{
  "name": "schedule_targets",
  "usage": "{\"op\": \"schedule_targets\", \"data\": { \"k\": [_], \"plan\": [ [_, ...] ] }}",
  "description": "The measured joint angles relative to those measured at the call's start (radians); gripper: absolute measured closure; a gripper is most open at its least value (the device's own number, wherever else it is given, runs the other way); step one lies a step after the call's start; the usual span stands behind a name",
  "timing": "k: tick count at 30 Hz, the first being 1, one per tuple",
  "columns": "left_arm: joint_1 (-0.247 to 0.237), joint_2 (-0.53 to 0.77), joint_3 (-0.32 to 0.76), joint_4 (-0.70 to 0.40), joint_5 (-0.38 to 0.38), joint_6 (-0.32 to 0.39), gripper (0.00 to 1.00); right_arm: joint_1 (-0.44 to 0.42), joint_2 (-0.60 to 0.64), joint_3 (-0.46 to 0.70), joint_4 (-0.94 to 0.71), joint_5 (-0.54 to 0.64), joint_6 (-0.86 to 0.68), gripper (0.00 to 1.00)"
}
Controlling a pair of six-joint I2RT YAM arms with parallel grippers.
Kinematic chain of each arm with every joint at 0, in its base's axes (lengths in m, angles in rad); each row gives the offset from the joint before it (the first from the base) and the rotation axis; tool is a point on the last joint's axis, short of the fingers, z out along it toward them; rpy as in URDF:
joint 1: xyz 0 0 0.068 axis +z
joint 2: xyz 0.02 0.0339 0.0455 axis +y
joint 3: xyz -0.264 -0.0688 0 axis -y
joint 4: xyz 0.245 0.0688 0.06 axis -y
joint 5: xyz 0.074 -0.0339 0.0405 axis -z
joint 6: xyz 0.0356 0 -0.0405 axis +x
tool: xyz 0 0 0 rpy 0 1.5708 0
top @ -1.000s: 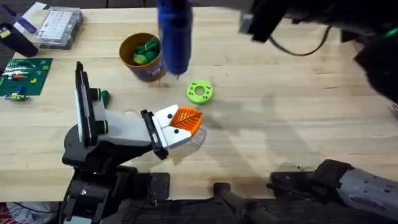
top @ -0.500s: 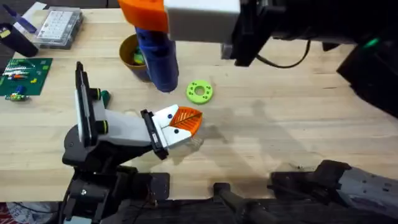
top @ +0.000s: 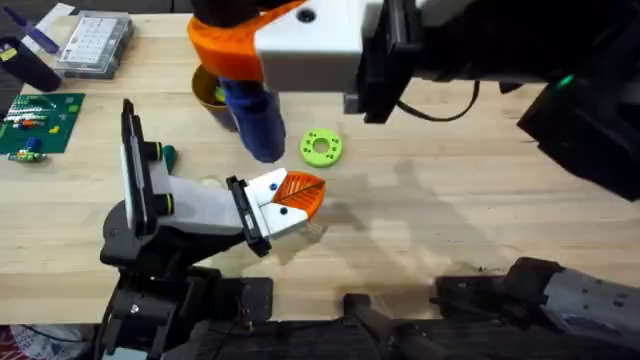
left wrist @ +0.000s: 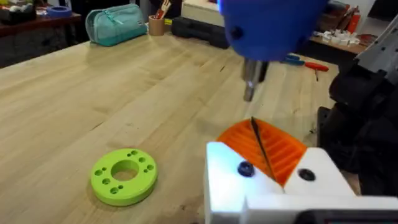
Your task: Pick up the gripper from the table and insert it into the empty holder that is missing its gripper. Then pick up a screw, insert it into the mounting hole, and use the screwdriver to tighten it. Finally, clean up the table by picking up the vegetable and placing it into the bucket.
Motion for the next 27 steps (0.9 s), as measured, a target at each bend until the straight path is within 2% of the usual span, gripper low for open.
{"op": "schedule_targets", "data": {
  "k": [12, 14, 27],
  "plan": [
    [0.0, 0.0, 0.0, 0.0, 0.0, 0.0, 0.982, 0.012, 0.015, -0.025, -0.001, -0.003, 0.001, 0.956],
    [0.0, 0.0, 0.0, 0.0, 0.0, 0.0, 0.982, 0.042, 0.015, -0.051, 0.019, -0.003, 0.001, 0.957],
    [0.0, 0.0, 0.0, 0.0, 0.0, 0.0, 0.982, 0.043, 0.015, -0.068, 0.019, -0.003, 0.001, 0.957]
  ]
}}
